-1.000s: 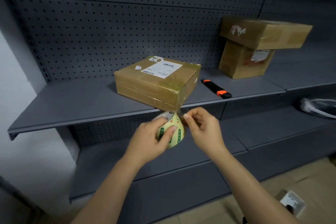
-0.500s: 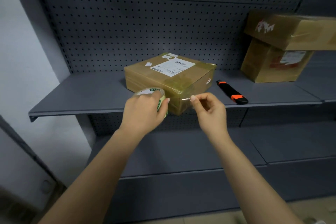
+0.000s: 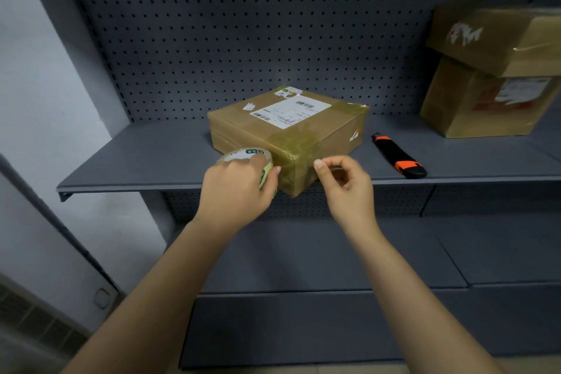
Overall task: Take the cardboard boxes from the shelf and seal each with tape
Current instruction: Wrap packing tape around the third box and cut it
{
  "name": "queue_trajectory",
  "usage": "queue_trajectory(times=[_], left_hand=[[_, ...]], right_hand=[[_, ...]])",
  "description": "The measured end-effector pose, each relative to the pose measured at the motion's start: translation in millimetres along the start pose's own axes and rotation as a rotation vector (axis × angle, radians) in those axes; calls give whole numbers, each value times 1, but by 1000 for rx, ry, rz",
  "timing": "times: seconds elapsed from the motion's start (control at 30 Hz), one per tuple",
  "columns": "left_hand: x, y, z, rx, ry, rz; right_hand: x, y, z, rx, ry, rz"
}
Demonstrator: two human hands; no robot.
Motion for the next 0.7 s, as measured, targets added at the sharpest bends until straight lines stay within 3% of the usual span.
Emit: queue_trajectory(times=[0.3, 0.47, 0.6, 0.7], left_hand=[[4, -5, -3, 14, 7, 12], [4, -5, -7, 7, 24, 15], [5, -4, -9, 13, 21, 15], [5, -3, -10, 20, 7, 6]], right_hand=[[11, -4, -1, -44, 31, 69], [17, 0, 18, -84, -150, 115], [15, 5, 7, -120, 134, 111], [20, -1, -9, -140, 450, -22]])
Point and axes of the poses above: each hand's wrist, its own x-axis towards the middle knuckle, its own y-axis out of the back of the hand, z = x × y, the point moved 1 cm from there along x, towards the middle knuckle, and after that the axes turned 11 degrees about -x, right-handed, at the moved point
